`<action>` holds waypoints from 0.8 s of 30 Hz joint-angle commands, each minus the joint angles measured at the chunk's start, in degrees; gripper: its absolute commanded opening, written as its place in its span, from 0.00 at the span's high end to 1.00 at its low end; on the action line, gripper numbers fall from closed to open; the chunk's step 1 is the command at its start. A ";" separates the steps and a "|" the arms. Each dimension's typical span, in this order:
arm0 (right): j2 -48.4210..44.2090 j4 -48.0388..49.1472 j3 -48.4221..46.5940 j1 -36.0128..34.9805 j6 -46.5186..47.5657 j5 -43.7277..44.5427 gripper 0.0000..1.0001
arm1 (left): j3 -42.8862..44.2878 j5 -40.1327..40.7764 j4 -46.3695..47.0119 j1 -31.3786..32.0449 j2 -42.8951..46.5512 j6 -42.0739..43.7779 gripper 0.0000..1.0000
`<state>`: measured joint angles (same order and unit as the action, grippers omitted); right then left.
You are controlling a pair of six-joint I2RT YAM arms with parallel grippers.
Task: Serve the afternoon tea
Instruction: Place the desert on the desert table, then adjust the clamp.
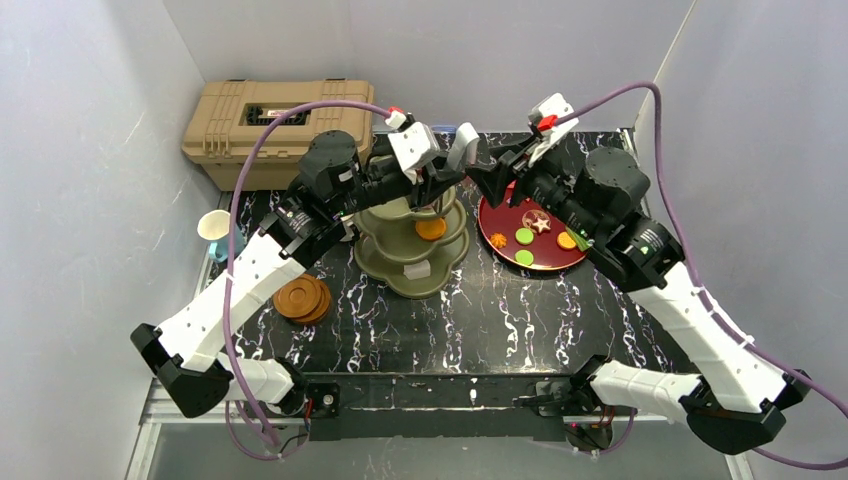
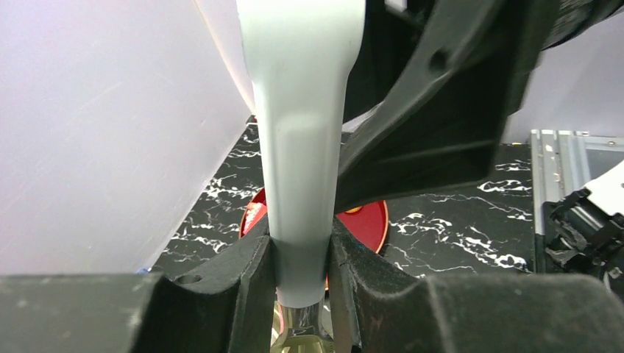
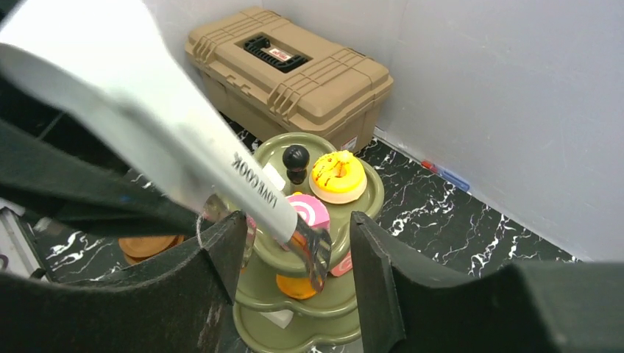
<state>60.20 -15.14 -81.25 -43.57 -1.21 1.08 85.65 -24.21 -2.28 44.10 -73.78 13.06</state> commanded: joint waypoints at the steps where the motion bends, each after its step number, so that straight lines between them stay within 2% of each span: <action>1: 1.58 3.13 -0.76 0.07 -0.26 0.44 0.40 | 3.35 0.91 -0.31 1.67 -0.41 -0.55 0.90; 8: 0.72 4.34 0.67 0.07 0.47 5.95 0.60 | 4.22 1.66 -1.68 3.06 -1.86 -2.62 0.90; 15: -1.85 5.28 3.99 0.09 1.04 6.37 0.82 | 4.79 2.41 -2.02 5.46 -5.61 -6.55 0.87; 16: -2.18 4.88 4.37 0.11 1.04 6.44 0.86 | 5.09 2.48 -2.02 5.86 -6.28 -7.10 0.83; 18: -3.08 4.31 5.10 0.11 2.28 7.51 0.94 | 5.94 2.77 -2.23 6.57 -7.48 -8.18 0.44; 19: -3.90 4.31 5.60 0.07 2.77 8.39 0.97 | 6.43 2.83 -2.56 6.73 -7.98 -8.60 0.35; 21: -5.54 4.49 6.60 0.07 3.12 10.12 0.99 | 7.03 3.00 -3.04 6.84 -8.31 -9.37 0.24; 24: -8.10 4.07 6.98 0.07 3.70 11.57 0.99 | 6.96 2.83 -5.20 6.84 -7.57 -10.02 0.16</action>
<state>56.66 -15.40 -74.00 -43.40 0.95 9.23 90.65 -20.99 -4.97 50.76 -82.76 5.02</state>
